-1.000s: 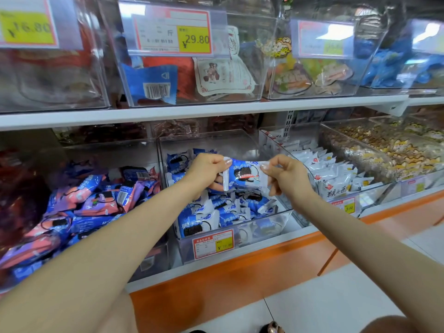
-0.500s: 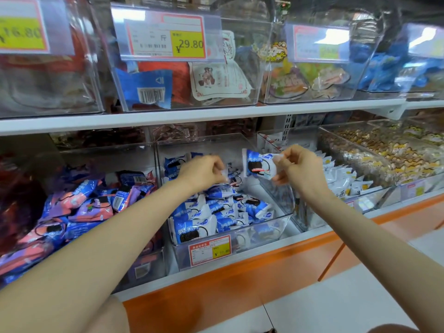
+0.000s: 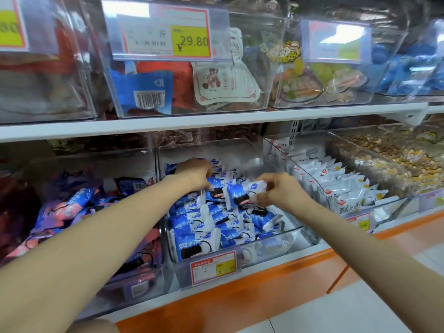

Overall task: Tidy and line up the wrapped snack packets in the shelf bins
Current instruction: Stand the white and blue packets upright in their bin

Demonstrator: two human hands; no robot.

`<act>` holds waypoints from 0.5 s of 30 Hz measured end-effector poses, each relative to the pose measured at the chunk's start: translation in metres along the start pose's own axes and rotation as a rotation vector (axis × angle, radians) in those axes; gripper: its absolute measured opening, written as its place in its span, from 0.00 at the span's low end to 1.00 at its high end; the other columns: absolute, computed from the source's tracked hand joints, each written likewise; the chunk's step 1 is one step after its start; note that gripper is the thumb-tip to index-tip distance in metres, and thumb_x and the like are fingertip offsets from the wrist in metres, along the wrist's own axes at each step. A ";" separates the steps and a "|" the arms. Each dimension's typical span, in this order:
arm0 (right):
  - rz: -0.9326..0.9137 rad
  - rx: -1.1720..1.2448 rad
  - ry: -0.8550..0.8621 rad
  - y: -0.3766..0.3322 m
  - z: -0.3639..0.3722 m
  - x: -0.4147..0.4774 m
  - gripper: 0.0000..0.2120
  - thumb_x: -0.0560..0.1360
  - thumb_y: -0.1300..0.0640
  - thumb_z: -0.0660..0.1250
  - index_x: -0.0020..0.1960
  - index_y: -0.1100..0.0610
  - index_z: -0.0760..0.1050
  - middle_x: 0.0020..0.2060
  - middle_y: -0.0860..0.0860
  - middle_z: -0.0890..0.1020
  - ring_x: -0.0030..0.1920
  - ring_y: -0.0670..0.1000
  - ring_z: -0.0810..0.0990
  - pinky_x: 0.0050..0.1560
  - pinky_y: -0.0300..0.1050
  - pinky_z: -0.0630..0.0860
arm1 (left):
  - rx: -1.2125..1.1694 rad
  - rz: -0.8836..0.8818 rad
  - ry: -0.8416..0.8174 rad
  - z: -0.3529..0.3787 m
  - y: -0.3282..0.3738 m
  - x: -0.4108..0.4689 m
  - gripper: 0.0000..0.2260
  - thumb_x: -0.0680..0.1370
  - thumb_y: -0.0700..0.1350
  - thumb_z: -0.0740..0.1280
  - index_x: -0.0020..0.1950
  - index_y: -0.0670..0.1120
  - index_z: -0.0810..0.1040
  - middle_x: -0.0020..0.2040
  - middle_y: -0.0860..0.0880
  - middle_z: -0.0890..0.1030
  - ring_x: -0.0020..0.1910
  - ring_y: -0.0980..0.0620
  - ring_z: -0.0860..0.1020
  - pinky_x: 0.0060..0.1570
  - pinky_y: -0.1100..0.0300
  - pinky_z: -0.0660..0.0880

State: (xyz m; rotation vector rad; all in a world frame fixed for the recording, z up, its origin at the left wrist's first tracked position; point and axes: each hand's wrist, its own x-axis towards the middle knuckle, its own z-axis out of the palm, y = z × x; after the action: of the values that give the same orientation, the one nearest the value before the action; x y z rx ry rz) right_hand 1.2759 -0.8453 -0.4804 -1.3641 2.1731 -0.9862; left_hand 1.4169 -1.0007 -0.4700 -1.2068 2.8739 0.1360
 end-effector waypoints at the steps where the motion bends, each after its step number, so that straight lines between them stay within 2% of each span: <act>1: 0.010 -0.011 -0.021 -0.001 0.004 0.001 0.11 0.67 0.63 0.76 0.39 0.52 0.74 0.35 0.55 0.82 0.34 0.49 0.82 0.40 0.35 0.78 | -0.011 0.002 0.008 0.000 -0.001 0.001 0.16 0.75 0.51 0.70 0.58 0.45 0.76 0.57 0.46 0.78 0.54 0.46 0.76 0.44 0.59 0.70; 2: 0.032 0.025 -0.029 -0.001 0.008 0.003 0.13 0.67 0.63 0.76 0.38 0.52 0.73 0.33 0.54 0.80 0.30 0.45 0.80 0.34 0.32 0.75 | -0.014 0.002 0.016 0.000 -0.002 0.001 0.15 0.75 0.51 0.69 0.58 0.46 0.76 0.57 0.46 0.78 0.54 0.46 0.76 0.45 0.59 0.70; 3: 0.060 0.085 -0.036 0.000 0.012 0.007 0.13 0.67 0.64 0.76 0.38 0.53 0.72 0.31 0.53 0.80 0.28 0.45 0.79 0.33 0.32 0.75 | -0.009 -0.002 0.022 0.001 -0.002 0.001 0.14 0.75 0.51 0.69 0.57 0.46 0.77 0.56 0.47 0.79 0.54 0.47 0.77 0.45 0.59 0.71; 6: 0.131 0.275 -0.077 0.002 0.022 0.018 0.11 0.66 0.66 0.75 0.38 0.56 0.74 0.32 0.54 0.81 0.31 0.51 0.78 0.38 0.44 0.79 | -0.009 -0.029 0.051 0.004 -0.005 0.001 0.09 0.76 0.51 0.68 0.52 0.48 0.79 0.54 0.49 0.81 0.51 0.49 0.78 0.44 0.60 0.72; 10: 0.162 0.297 -0.149 -0.002 0.040 0.024 0.08 0.67 0.63 0.75 0.35 0.59 0.76 0.30 0.54 0.80 0.28 0.49 0.75 0.31 0.37 0.73 | -0.039 -0.051 0.062 0.003 -0.008 0.000 0.04 0.76 0.50 0.69 0.46 0.51 0.77 0.54 0.50 0.80 0.51 0.50 0.78 0.46 0.60 0.73; 12: 0.156 0.278 -0.131 -0.005 0.046 0.026 0.10 0.68 0.61 0.75 0.33 0.59 0.74 0.27 0.52 0.78 0.25 0.45 0.73 0.24 0.33 0.69 | -0.056 -0.056 0.060 0.003 -0.009 -0.002 0.04 0.76 0.49 0.69 0.47 0.50 0.77 0.54 0.50 0.80 0.51 0.50 0.78 0.46 0.58 0.73; 15: 0.161 0.281 -0.107 -0.007 0.048 0.028 0.13 0.68 0.60 0.75 0.31 0.56 0.73 0.26 0.51 0.77 0.24 0.45 0.71 0.20 0.32 0.66 | -0.065 -0.055 0.077 0.005 -0.009 -0.004 0.06 0.76 0.49 0.68 0.50 0.49 0.78 0.54 0.50 0.80 0.51 0.49 0.78 0.46 0.58 0.73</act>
State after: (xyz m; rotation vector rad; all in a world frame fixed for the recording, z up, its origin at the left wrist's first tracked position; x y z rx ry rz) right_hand 1.2984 -0.8887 -0.5066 -1.0697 1.9450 -1.0822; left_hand 1.4264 -1.0035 -0.4751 -1.3295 2.9194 0.1868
